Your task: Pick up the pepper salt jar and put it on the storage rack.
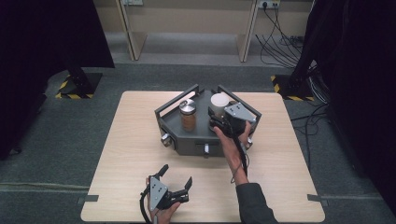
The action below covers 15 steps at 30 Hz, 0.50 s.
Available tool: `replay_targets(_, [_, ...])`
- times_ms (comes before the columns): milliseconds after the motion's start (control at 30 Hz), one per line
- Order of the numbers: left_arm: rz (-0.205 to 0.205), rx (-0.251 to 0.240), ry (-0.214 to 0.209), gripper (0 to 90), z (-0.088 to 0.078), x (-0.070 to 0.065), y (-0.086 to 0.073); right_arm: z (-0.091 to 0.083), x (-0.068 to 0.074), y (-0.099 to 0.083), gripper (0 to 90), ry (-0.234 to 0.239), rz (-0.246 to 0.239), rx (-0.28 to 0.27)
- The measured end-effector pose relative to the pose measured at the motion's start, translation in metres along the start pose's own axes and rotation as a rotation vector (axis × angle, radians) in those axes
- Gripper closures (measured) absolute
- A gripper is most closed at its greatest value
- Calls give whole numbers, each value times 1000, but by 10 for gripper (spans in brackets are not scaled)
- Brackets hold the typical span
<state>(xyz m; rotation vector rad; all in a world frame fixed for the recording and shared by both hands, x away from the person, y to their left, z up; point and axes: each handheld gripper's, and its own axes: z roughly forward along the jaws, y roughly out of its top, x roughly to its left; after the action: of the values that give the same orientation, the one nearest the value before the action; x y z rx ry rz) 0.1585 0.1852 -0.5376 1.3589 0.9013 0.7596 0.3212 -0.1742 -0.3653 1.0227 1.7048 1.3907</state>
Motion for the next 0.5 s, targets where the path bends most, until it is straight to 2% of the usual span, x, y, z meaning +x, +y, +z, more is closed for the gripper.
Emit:
replay_targets(33, [1,0,0,18,0,0,0,0,0,0,347,1,-2,0])
replay_targets(67, [0,0,0,18,0,0,0,-1,0,-1,298,-1,-4,-6])
replay_targets(133, [0,0,0,18,0,0,0,-3,1,-1,189,-10,25,-26])
replay_targets(267, [2,1,0,18,0,0,0,-8,-1,3,22,-1,55,-41])
replay_targets(400, [2,0,0,18,0,0,0,-12,-3,-1,3,26,70,-68])
replay_targets(500, [3,0,1,18,0,-1,0,-18,-2,-5,3,26,61,-89])
